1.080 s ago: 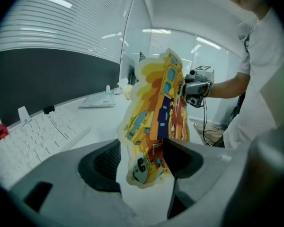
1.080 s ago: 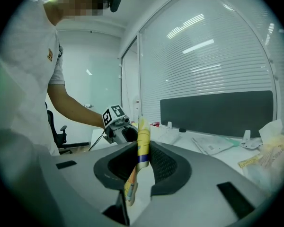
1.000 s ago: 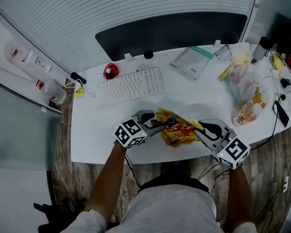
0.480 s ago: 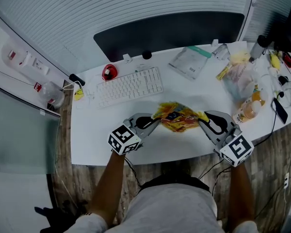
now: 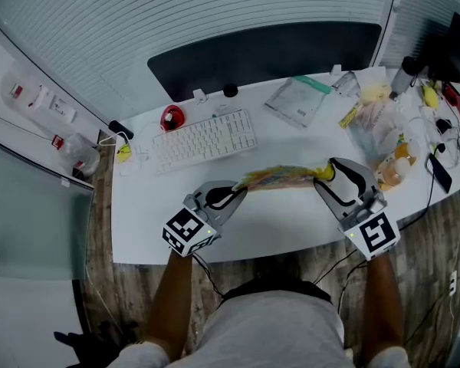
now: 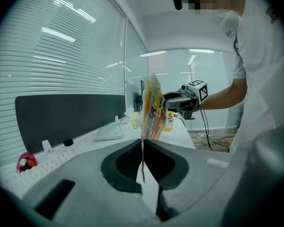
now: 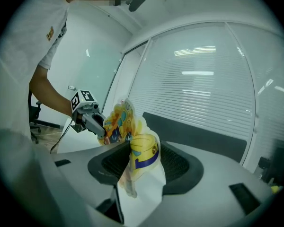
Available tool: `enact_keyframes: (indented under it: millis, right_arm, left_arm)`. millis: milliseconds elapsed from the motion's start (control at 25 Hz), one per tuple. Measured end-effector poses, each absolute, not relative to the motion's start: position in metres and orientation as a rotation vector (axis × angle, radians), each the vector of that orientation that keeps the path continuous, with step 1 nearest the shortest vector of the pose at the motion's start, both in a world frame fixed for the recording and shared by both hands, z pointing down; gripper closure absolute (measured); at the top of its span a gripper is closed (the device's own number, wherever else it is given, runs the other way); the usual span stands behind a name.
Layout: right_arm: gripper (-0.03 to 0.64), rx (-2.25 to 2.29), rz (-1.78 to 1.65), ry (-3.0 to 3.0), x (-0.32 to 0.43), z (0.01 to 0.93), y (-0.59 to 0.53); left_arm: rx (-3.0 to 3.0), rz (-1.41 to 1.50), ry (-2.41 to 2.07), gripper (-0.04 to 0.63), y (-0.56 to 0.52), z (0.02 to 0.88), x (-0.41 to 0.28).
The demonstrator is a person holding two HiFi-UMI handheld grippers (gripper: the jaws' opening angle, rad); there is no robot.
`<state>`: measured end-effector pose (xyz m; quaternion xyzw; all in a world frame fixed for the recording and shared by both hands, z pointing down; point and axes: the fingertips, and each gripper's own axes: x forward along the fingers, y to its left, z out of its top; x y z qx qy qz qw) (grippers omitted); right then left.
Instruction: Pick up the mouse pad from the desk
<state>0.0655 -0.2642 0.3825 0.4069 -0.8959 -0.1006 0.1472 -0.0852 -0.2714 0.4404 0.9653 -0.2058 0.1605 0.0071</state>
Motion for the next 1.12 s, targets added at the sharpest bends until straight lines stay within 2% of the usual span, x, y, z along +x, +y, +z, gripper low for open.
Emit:
enact_keyframes:
  millis: [320, 1120]
  right_arm:
    - [0.426, 1.299, -0.329, -2.638, 0.082, 0.348, -0.270]
    - [0.370, 1.112, 0.044, -2.993, 0.079, 0.336, -0.270]
  left_arm:
    - [3.038, 0.395, -0.654, 0.574, -0.271, 0.415, -0.091]
    - [3.080, 0.107, -0.326, 0.574, -0.242, 0.344, -0.079]
